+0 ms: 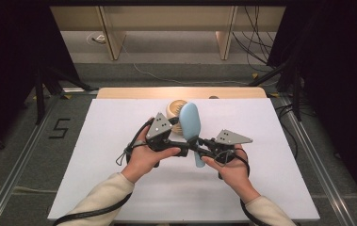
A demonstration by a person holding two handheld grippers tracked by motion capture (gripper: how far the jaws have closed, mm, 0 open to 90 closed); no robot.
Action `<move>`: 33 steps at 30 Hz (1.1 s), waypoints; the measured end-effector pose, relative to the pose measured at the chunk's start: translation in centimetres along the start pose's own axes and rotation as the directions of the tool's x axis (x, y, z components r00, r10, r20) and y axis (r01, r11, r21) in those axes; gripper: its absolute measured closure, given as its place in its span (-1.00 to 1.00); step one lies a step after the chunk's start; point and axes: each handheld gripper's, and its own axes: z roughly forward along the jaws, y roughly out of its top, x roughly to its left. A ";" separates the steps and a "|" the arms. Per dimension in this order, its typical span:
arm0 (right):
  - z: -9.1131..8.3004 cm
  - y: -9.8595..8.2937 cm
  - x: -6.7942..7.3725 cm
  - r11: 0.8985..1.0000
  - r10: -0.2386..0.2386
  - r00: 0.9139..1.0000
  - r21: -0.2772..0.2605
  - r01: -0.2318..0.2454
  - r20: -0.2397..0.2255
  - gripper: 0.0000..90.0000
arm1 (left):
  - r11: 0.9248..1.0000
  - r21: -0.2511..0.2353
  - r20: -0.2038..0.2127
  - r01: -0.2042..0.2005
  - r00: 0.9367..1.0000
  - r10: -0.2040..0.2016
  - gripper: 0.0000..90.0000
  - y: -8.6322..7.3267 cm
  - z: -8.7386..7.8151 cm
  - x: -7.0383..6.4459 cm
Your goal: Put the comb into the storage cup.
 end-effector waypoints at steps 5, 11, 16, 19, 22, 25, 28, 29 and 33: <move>0.0 0.0 0.0 1.000 -0.001 1.000 0.001 0.001 -0.002 0.56 | 1.000 -0.002 -0.003 0.013 1.000 -0.013 -0.75 0.0 0.1 0.0; 0.1 -0.1 0.1 1.000 -0.002 1.000 0.001 0.002 -0.002 0.56 | 1.000 -0.007 -0.008 0.029 1.000 -0.029 -0.68 -0.1 0.2 0.1; 0.1 -0.1 0.1 1.000 -0.003 1.000 0.003 0.003 -0.002 0.56 | 0.999 -0.008 -0.011 0.033 0.999 -0.033 -0.66 -0.1 0.3 0.0; 0.2 -0.1 0.2 1.000 -0.003 1.000 0.004 0.003 -0.001 0.56 | 0.999 -0.009 -0.013 0.039 0.999 -0.040 -0.64 -0.1 0.4 0.0; 0.2 -0.1 0.2 1.000 -0.003 1.000 0.004 0.003 -0.001 0.56 | 0.999 -0.013 -0.015 0.049 0.999 -0.049 -0.61 -0.1 0.4 -0.1; 0.2 -0.1 0.1 1.000 -0.003 1.000 0.004 0.003 0.000 0.56 | 0.998 -0.014 -0.015 0.061 0.998 -0.061 -0.56 -0.1 0.5 -0.1; 0.2 -0.1 0.1 1.000 -0.003 1.000 0.004 0.003 0.001 0.56 | 0.998 -0.016 -0.017 0.067 0.998 -0.067 -0.50 -0.1 0.5 -0.2; 0.2 -0.1 0.1 1.000 -0.004 1.000 0.004 0.004 0.002 0.56 | 0.998 -0.016 -0.015 0.068 0.998 -0.069 -0.48 -0.1 0.6 -0.2; 0.2 -0.1 0.2 1.000 -0.006 1.000 0.004 0.006 0.003 0.56 | 0.997 -0.018 -0.017 0.071 0.997 -0.072 -0.41 -0.1 0.6 -0.3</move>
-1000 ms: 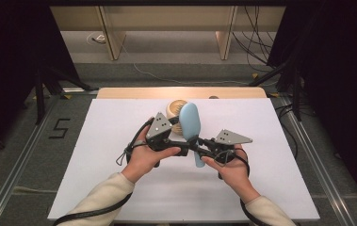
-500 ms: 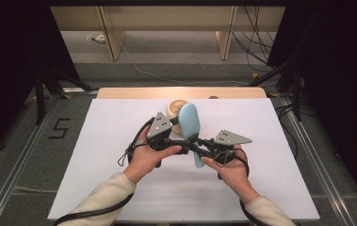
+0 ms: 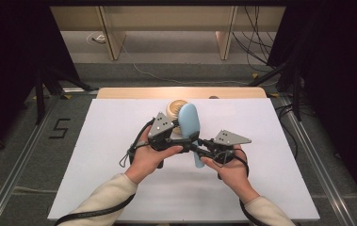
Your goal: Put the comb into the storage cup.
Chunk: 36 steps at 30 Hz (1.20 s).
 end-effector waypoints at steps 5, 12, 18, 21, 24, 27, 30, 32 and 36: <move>0.0 0.0 0.0 1.000 -0.001 1.000 0.002 0.001 -0.001 0.56 | 1.000 -0.006 -0.002 0.004 1.000 -0.004 -0.33 0.0 0.0 0.1; 0.0 0.0 0.1 1.000 -0.003 1.000 0.002 0.003 0.002 0.56 | 1.000 -0.011 -0.004 0.015 1.000 -0.015 -0.23 0.0 0.0 0.1; 0.0 0.0 0.1 1.000 -0.008 1.000 0.004 0.008 0.005 0.56 | 0.999 -0.021 -0.006 0.026 1.000 -0.026 -0.09 -0.1 -0.1 0.3; 0.0 0.0 0.1 1.000 -0.012 1.000 0.004 0.012 0.007 0.56 | 0.999 -0.023 0.002 0.027 1.000 -0.027 -0.07 -0.1 -0.1 0.3; 0.0 0.0 0.1 1.000 -0.020 1.000 0.007 0.020 0.009 0.56 | 0.999 -0.024 0.011 0.026 1.000 -0.025 -0.03 -0.2 -0.1 0.3; 0.1 0.0 0.1 1.000 -0.027 1.000 0.008 0.027 0.014 0.56 | 0.999 -0.027 0.017 0.031 0.999 -0.031 0.00 -0.2 -0.1 0.2; 0.1 0.0 0.1 0.999 -0.032 0.999 0.009 0.032 0.017 0.56 | 0.999 -0.030 0.026 0.041 0.999 -0.040 0.03 -0.3 -0.2 0.2; 0.1 0.0 0.2 0.999 -0.034 0.999 0.008 0.034 0.019 0.56 | 0.998 -0.033 0.031 0.048 0.998 -0.047 0.06 -0.3 -0.2 0.1; 0.1 0.0 0.2 0.999 -0.037 0.999 0.010 0.037 0.020 0.56 | 0.998 -0.032 0.038 0.048 0.998 -0.047 0.08 -0.3 -0.2 0.1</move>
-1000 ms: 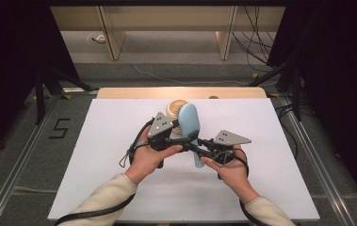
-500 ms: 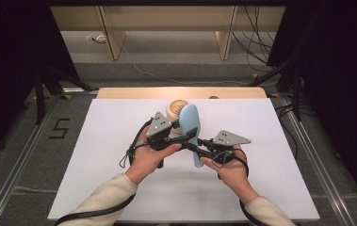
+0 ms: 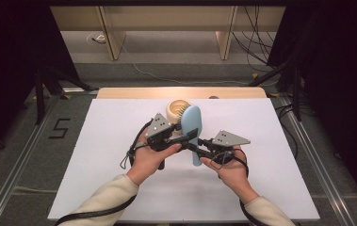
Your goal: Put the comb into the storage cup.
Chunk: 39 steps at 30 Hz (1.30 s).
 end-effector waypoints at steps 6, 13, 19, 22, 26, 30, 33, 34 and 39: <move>0.0 0.0 0.0 1.000 -0.013 1.000 0.000 0.013 0.007 0.56 | 1.000 -0.001 0.002 -0.014 1.000 0.014 0.09 0.0 0.0 -0.1; 0.0 0.0 0.1 1.000 -0.016 1.000 0.002 0.016 0.013 0.56 | 0.999 -0.002 0.003 -0.036 0.999 0.036 0.09 0.0 0.0 -0.2; 0.1 0.1 0.1 1.000 -0.015 1.000 -0.001 0.015 0.010 0.56 | 0.998 -0.004 0.008 -0.062 0.998 0.062 0.12 0.0 -0.1 -0.4; 0.1 0.1 0.1 1.000 -0.021 1.000 -0.001 0.021 0.009 0.56 | 0.997 -0.003 0.012 -0.083 0.997 0.083 0.13 0.1 -0.1 -0.5; 0.0 0.1 0.1 1.000 -0.020 1.000 0.001 0.020 0.010 0.56 | 0.996 -0.003 0.014 -0.089 0.996 0.089 0.13 0.1 -0.1 -0.5; 0.0 0.1 0.1 1.000 -0.019 1.000 -0.001 0.019 0.009 0.55 | 0.996 -0.007 0.014 -0.089 0.996 0.089 0.14 0.1 -0.1 -0.5; 0.0 0.2 0.1 1.000 -0.016 1.000 -0.004 0.016 0.006 0.53 | 0.994 -0.007 0.015 -0.108 0.994 0.108 0.14 0.2 0.0 -0.6; 0.0 0.2 0.1 1.000 -0.013 1.000 -0.005 0.013 0.004 0.50 | 0.994 -0.006 0.013 -0.113 0.993 0.113 0.15 0.2 0.0 -0.6; 0.0 0.2 0.1 1.000 -0.004 1.000 -0.009 0.004 0.005 0.43 | 0.992 -0.001 0.016 -0.128 0.992 0.128 0.15 0.2 0.1 -0.7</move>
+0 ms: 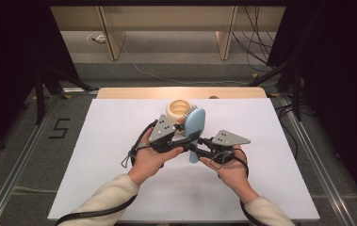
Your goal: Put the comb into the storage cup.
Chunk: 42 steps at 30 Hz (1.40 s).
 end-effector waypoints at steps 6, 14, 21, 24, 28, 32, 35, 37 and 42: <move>0.0 0.1 -0.1 1.000 0.015 1.000 0.007 -0.015 -0.006 0.28 | 1.000 -0.003 -0.002 -0.006 1.000 0.006 0.16 0.1 0.0 0.0; 0.1 0.0 -0.2 0.998 0.055 0.998 0.006 -0.054 -0.026 -0.07 | 1.000 -0.008 -0.020 -0.016 1.000 0.016 0.15 0.3 -0.1 0.3; 0.0 0.0 -0.6 0.997 0.080 0.997 0.006 -0.080 -0.017 -0.35 | 1.000 0.003 -0.028 -0.026 0.999 0.026 0.15 0.3 -0.2 0.5; -0.2 -0.1 -0.7 0.997 0.080 0.997 0.005 -0.080 -0.004 -0.46 | 1.000 0.001 -0.032 -0.028 0.999 0.028 0.15 0.4 -0.3 0.6; -0.8 -0.2 -1.0 0.997 0.072 0.997 0.011 -0.072 -0.001 -0.56 | 1.000 -0.004 -0.039 -0.031 0.999 0.030 0.15 0.6 -0.5 0.8; -1.6 -0.2 -1.3 0.998 0.062 0.998 0.005 -0.062 0.007 -0.63 | 0.999 -0.008 -0.048 -0.033 0.998 0.033 0.15 0.7 -0.7 1.0; -2.2 -0.2 -1.6 0.998 0.060 0.998 -0.006 -0.060 0.023 -0.64 | 0.999 -0.009 -0.054 -0.037 0.998 0.037 0.14 0.8 -0.7 1.1; -2.5 -0.2 -1.8 0.998 0.060 0.998 -0.011 -0.059 0.031 -0.65 | 0.999 -0.009 -0.059 -0.038 0.998 0.037 0.14 0.8 -0.8 1.2; -3.3 -0.3 -2.0 0.998 0.058 0.997 -0.014 -0.057 0.052 -0.65 | 0.999 -0.008 -0.068 -0.038 0.997 0.038 0.14 0.8 -1.0 1.5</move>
